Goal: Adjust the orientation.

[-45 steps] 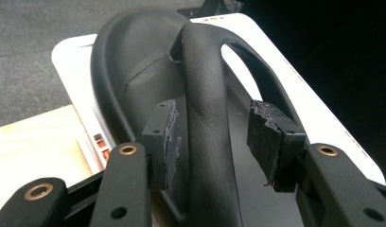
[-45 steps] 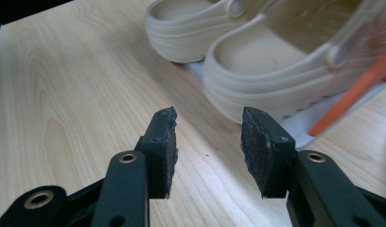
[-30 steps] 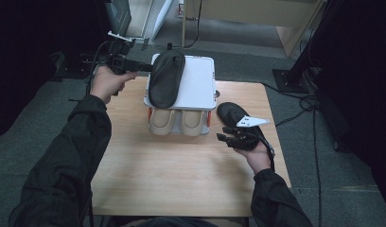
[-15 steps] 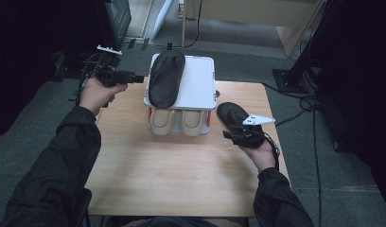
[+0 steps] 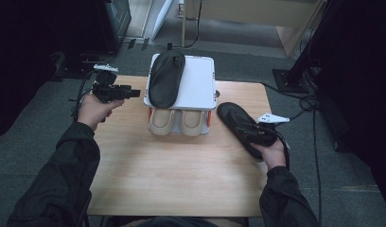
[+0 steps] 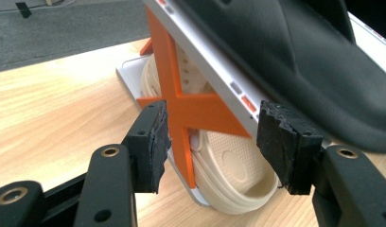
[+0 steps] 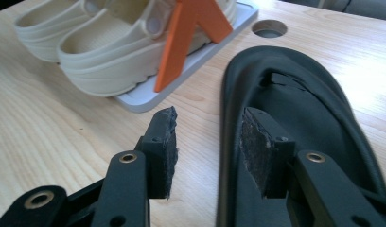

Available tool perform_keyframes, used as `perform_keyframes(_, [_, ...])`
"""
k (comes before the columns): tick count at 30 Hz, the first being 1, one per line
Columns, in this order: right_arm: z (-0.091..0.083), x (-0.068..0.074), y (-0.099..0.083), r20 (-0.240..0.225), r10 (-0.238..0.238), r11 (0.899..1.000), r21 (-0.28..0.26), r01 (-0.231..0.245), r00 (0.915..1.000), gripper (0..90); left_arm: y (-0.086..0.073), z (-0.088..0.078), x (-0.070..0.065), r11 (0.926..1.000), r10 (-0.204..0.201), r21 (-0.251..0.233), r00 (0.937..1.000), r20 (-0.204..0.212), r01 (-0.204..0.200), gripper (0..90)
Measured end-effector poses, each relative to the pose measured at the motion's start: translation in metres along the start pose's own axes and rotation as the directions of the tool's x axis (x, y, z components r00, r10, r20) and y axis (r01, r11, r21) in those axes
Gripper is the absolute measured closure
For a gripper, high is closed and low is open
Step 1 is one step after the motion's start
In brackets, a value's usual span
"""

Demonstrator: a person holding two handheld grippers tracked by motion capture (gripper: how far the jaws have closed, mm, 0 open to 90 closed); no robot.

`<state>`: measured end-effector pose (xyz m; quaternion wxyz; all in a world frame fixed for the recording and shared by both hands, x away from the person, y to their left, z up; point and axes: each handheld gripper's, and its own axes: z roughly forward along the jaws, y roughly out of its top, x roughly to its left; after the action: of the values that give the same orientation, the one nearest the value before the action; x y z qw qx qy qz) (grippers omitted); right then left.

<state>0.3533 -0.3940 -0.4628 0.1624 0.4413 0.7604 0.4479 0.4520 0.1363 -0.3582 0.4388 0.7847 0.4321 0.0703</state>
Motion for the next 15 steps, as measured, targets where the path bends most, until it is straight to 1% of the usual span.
perform_keyframes(3, [0.001, -0.003, -0.001, 0.011, 0.01, 1.0, 0.004, -0.01, 0.9999, 57.2, -0.009, 0.0, 0.0, 1.0, -0.002, -0.008, 1.0, 0.002, 0.002, 44.5])
perform_keyframes(4, [0.002, -0.004, -0.001, 0.012, 0.01, 1.0, 0.005, -0.01, 0.9999, 57.2, -0.012, -0.001, -0.001, 0.9999, 0.004, -0.012, 1.0, 0.0, -0.004, 44.5])
perform_keyframes(6, [0.004, -0.006, -0.002, 0.012, 0.017, 1.0, 0.01, -0.018, 0.9998, 57.5, -0.016, -0.002, -0.002, 0.9999, 0.017, -0.001, 0.9998, -0.013, -0.017, 44.7])
perform_keyframes(7, [0.005, -0.006, -0.003, 0.012, 0.021, 1.0, 0.012, -0.021, 0.9997, 57.6, -0.018, -0.002, -0.002, 0.9999, 0.016, -0.001, 0.9997, -0.02, -0.016, 44.8])
perform_keyframes(9, [0.007, -0.007, -0.004, 0.012, 0.019, 1.0, 0.02, -0.019, 0.9998, 57.6, -0.022, -0.004, -0.001, 0.9999, 0.0, -0.013, 0.9999, -0.014, 0.0, 44.9])
perform_keyframes(11, [0.01, -0.007, -0.006, 0.022, 0.021, 0.999, 0.032, -0.022, 0.9995, 57.6, -0.026, -0.004, -0.001, 0.9997, -0.008, -0.024, 0.9999, -0.012, 0.008, 44.9])
perform_keyframes(13, [0.013, -0.008, -0.008, 0.032, 0.021, 0.999, 0.046, -0.023, 0.9993, 58.6, -0.031, -0.003, -0.003, 0.9994, -0.006, -0.035, 0.9998, -0.019, 0.006, 45.0])
perform_keyframes(15, [0.017, -0.008, -0.01, 0.031, 0.033, 0.998, 0.058, -0.035, 0.999, 60.5, -0.036, -0.002, -0.005, 0.9992, -0.009, -0.039, 0.9999, -0.011, 0.009, 45.3])
